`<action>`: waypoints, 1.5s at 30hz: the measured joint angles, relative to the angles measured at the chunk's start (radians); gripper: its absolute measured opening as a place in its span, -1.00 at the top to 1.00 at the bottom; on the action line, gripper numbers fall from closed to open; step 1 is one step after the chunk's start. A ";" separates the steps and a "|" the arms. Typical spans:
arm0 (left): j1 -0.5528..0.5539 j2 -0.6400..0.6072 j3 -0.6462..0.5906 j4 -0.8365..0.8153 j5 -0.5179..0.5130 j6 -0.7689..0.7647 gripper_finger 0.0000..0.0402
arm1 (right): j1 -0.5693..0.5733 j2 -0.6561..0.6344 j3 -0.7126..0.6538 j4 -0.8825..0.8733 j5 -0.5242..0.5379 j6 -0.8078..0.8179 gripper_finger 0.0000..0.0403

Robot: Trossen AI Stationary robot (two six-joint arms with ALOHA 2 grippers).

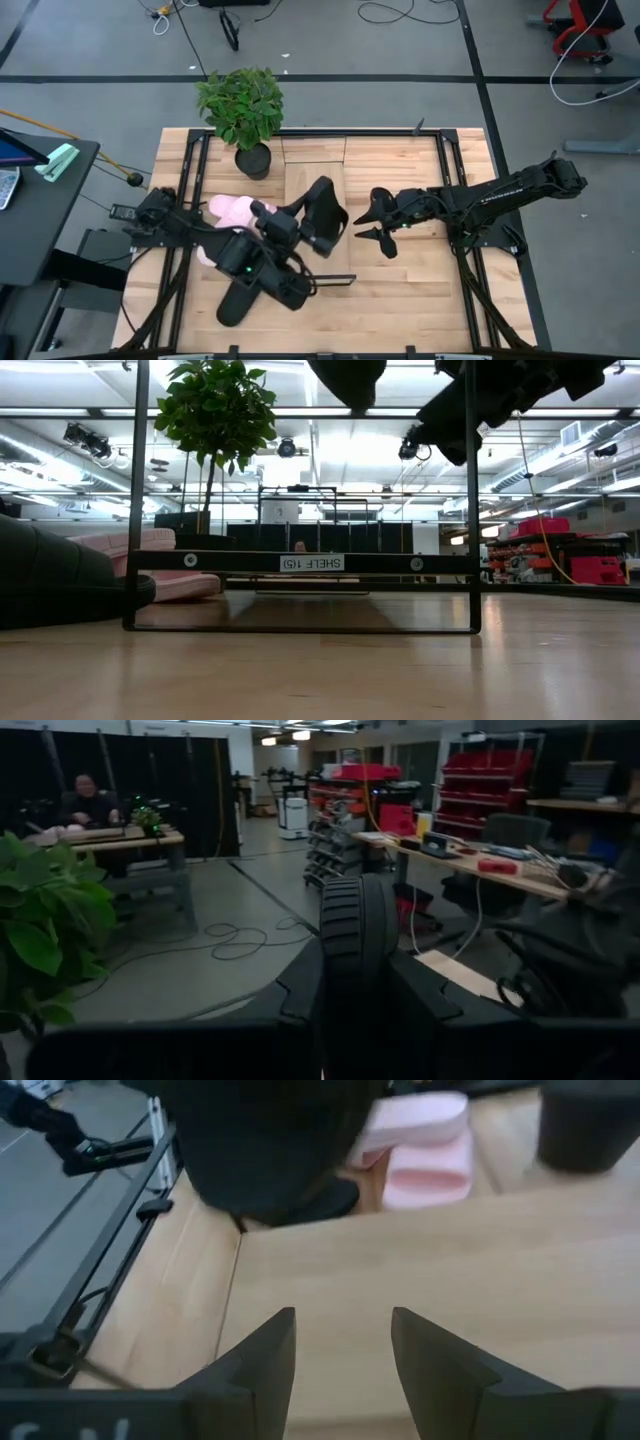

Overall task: Pick and place slides into the shelf
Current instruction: Put the bottom black slipper on the shelf

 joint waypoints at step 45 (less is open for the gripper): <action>0.378 -0.164 0.000 -0.634 0.001 -1.161 0.63 | 0.091 0.000 0.000 0.080 0.616 -0.485 0.28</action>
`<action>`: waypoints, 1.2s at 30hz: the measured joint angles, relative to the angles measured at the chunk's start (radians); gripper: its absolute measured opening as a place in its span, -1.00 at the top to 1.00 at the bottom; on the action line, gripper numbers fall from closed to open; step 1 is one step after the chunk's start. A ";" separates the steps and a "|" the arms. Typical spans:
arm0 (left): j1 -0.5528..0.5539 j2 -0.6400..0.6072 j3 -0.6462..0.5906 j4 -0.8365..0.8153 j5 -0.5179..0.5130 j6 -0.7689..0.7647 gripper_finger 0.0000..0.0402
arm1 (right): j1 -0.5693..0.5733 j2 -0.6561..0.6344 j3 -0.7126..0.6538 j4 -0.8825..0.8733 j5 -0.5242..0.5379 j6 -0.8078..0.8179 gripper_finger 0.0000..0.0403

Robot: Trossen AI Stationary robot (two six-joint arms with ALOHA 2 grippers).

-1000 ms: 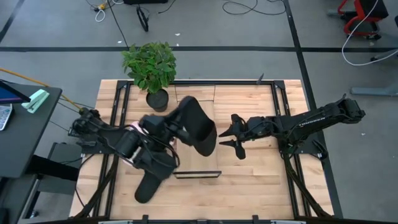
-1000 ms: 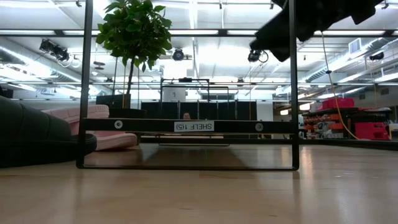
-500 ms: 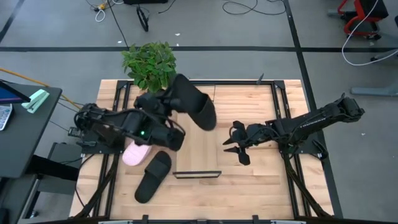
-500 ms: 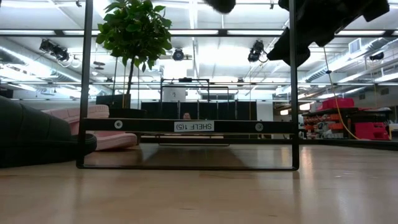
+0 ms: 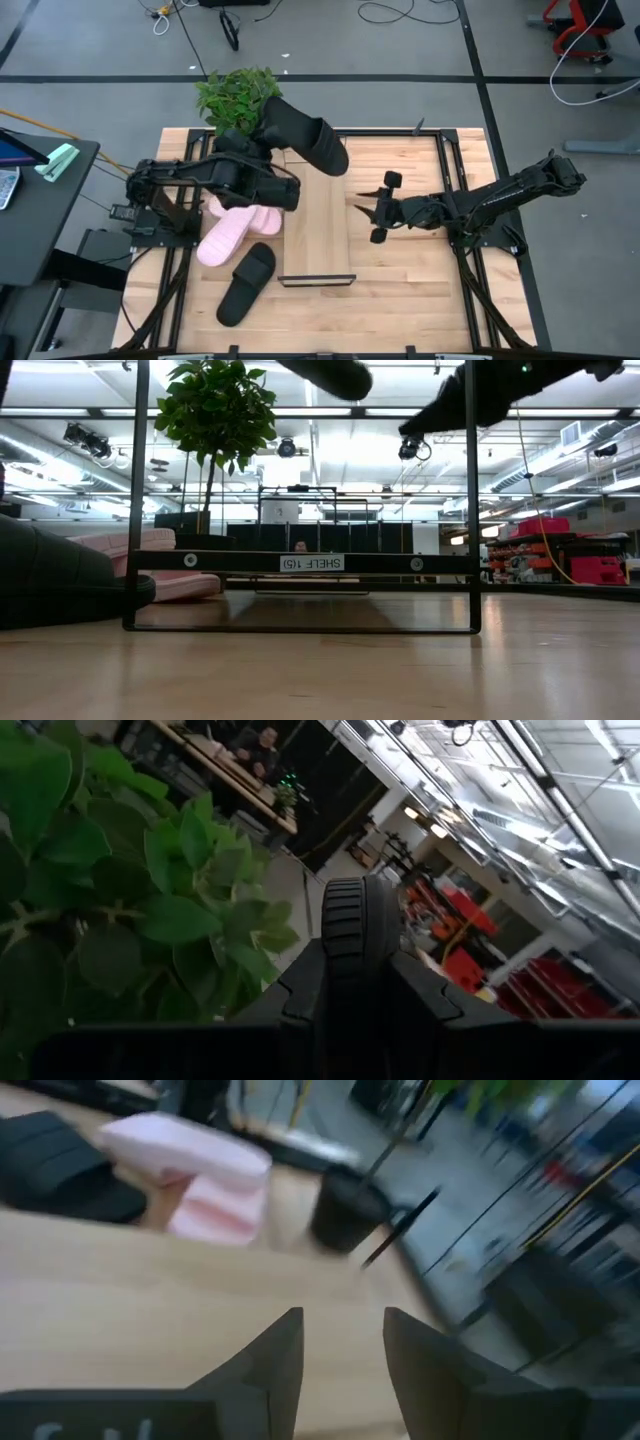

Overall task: Pick and place slides into the shelf
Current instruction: Put the bottom black slipper on the shelf

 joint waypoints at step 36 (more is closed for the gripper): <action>-0.117 0.011 0.000 0.130 0.000 0.320 0.64 | -0.486 -0.236 0.191 -0.222 -0.464 0.593 0.30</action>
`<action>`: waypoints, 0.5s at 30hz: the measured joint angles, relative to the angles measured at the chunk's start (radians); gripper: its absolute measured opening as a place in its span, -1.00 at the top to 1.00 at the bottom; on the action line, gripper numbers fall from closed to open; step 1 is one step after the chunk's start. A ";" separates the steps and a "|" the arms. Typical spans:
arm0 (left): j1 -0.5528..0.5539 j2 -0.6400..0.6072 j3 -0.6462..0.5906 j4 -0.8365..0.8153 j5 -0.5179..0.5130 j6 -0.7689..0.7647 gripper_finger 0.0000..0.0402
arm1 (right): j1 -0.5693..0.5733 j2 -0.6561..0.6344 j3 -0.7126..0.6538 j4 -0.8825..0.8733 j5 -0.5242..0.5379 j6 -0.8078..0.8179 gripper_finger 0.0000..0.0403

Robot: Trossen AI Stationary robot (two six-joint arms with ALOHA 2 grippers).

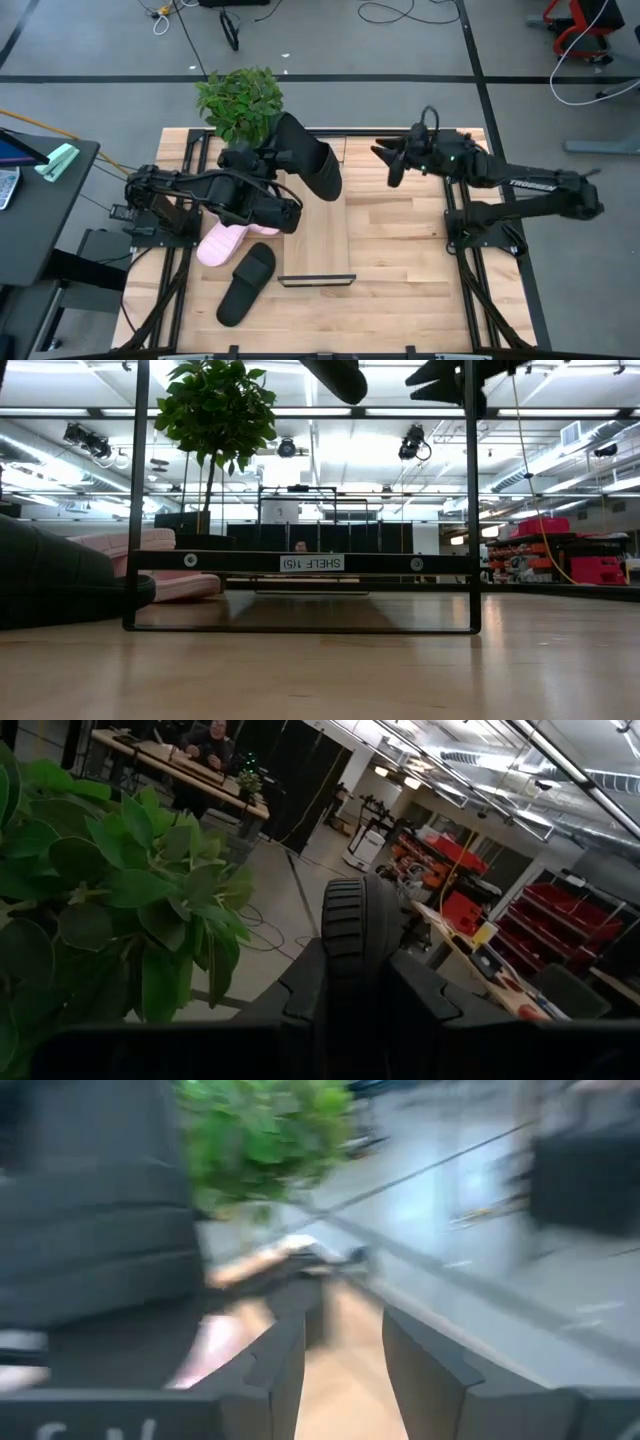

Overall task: Pick and place slides into the shelf
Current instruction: Put the bottom black slipper on the shelf

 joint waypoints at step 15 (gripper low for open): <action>-0.001 0.000 0.000 0.026 0.000 0.033 0.63 | -0.159 0.112 -0.460 0.862 -0.460 0.473 0.20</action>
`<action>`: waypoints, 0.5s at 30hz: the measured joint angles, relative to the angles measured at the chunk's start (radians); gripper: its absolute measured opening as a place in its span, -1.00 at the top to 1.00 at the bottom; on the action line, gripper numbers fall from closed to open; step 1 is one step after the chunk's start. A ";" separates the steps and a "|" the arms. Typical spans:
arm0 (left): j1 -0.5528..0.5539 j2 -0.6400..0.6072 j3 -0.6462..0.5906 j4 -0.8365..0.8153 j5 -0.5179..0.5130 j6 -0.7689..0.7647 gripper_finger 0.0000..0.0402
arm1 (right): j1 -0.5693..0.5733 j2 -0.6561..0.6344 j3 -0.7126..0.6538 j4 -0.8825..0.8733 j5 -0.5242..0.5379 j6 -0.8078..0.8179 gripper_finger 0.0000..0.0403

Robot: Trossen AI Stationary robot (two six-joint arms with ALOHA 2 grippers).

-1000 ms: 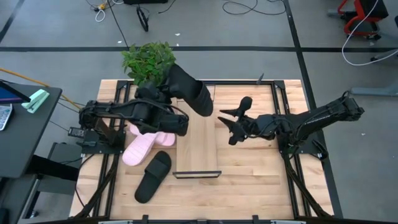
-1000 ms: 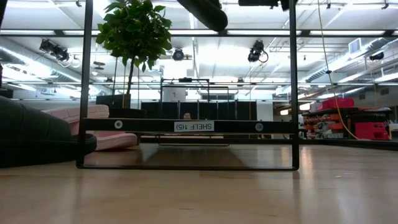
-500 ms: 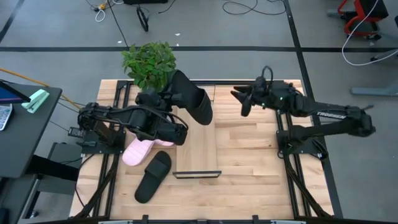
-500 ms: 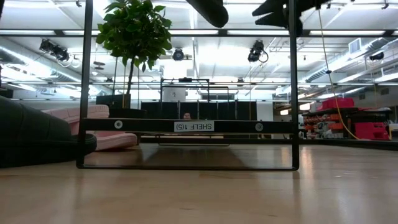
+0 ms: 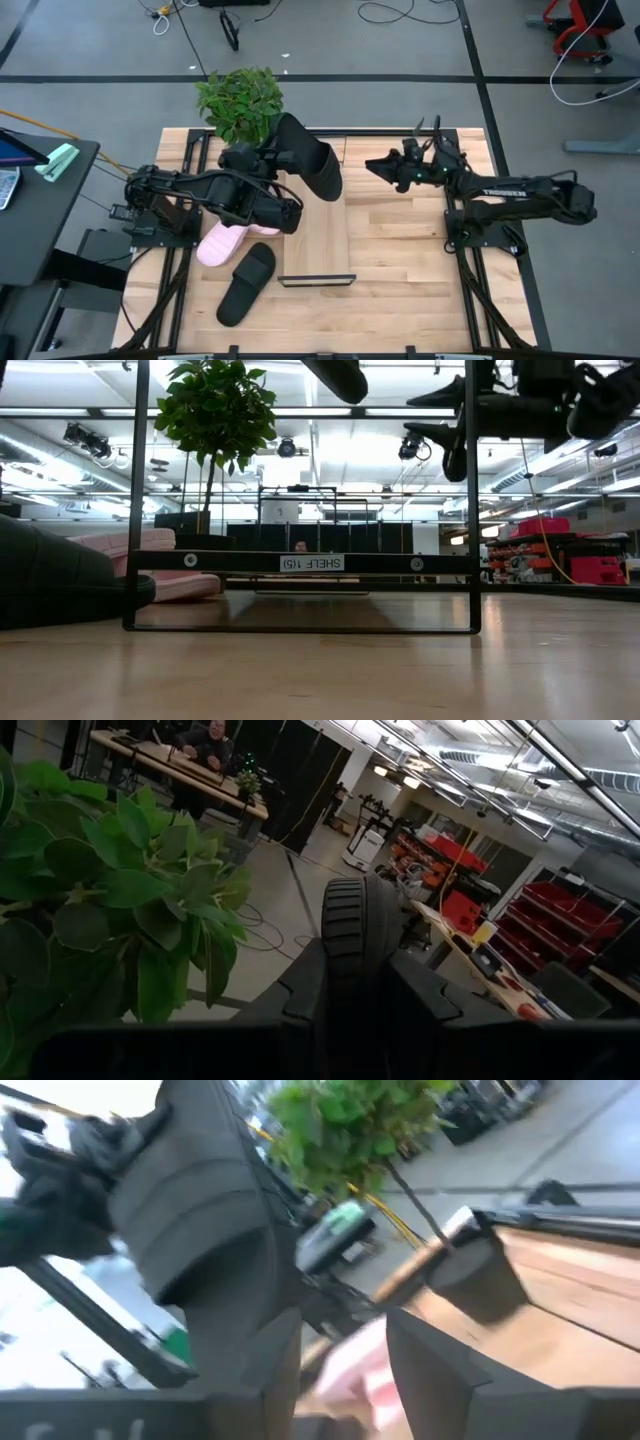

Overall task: Pick and place slides into the shelf
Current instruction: Put the bottom black slipper on the shelf

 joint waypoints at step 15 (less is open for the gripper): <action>0.007 0.000 0.000 0.056 0.000 0.035 0.64 | 0.200 0.271 0.184 0.131 0.085 0.004 -0.46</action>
